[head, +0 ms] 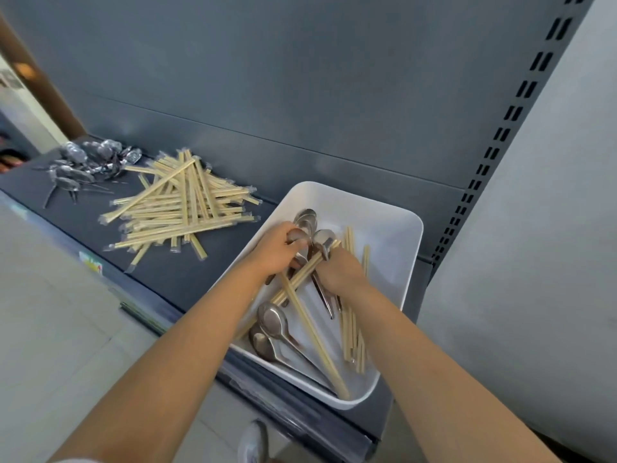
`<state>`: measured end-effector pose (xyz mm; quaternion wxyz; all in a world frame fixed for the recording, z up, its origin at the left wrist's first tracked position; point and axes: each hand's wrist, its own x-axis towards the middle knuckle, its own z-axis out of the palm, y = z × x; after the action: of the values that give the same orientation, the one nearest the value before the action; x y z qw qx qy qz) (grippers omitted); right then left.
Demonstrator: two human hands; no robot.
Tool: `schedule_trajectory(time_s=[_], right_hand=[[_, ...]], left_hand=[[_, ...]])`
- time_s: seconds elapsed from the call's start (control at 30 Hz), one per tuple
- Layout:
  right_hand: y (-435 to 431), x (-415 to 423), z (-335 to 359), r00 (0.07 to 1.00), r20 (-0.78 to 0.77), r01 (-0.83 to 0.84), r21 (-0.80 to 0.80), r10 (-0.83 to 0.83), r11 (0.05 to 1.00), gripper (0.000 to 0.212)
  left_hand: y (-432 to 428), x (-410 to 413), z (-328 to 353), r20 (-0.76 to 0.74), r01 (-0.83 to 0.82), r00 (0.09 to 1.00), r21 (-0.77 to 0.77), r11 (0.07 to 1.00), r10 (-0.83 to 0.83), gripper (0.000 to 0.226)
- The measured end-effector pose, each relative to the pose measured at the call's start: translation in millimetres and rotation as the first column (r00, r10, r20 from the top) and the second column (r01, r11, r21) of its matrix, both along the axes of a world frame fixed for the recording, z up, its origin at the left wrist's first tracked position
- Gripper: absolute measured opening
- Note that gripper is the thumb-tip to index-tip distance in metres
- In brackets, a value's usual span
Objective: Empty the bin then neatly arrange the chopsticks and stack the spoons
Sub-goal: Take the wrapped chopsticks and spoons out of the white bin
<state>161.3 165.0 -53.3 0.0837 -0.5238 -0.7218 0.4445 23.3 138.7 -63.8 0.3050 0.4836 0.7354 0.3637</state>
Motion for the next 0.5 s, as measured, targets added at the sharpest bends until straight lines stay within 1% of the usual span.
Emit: schedule_trajectory(time_s=[0.07, 0.17, 0.27, 0.33, 0.4, 0.47, 0.5], right_hand=[[0.4, -2.9, -2.7, 0.995, -0.080, 0.057, -0.046, -0.060, 0.997, 0.023], [-2.2, -5.7, 0.0, 0.978, -0.173, 0.104, -0.100, -0.120, 0.990, 0.027], [-1.3, -4.6, 4.8, 0.943, -0.260, 0.201, -0.049, -0.207, 0.978, 0.033], [1.0, -3.2, 3.4, 0.917, -0.298, 0.267, -0.034, -0.265, 0.963, 0.038], [3.6, -1.9, 3.7, 0.894, -0.321, 0.306, -0.073, -0.313, 0.949, 0.044], [6.6, -0.2, 3.8, 0.877, -0.332, 0.350, -0.053, -0.347, 0.935, 0.046], [7.3, 0.4, 4.8, 0.875, -0.331, 0.369, -0.018, -0.354, 0.929, 0.047]], left_hand=[[1.0, 0.4, 1.5, 0.050, -0.015, 0.999, -0.013, 1.000, 0.016, 0.011], [0.0, 3.3, 7.4, 0.174, -0.011, 0.985, 0.015, 1.000, 0.008, 0.021], [1.6, 5.1, 13.2, 0.277, -0.055, 0.961, 0.137, 0.989, 0.015, 0.022], [2.3, 5.9, 15.3, 0.286, -0.127, 0.956, 0.216, 0.968, 0.062, 0.015], [2.1, 5.5, 13.5, 0.183, -0.177, 0.975, 0.329, 0.927, 0.121, 0.009], [-2.1, 6.5, 15.5, -0.014, -0.129, 0.988, 0.465, 0.876, 0.153, 0.016], [-3.8, 6.6, 18.1, -0.095, -0.091, 0.982, 0.522, 0.848, 0.164, 0.014]])
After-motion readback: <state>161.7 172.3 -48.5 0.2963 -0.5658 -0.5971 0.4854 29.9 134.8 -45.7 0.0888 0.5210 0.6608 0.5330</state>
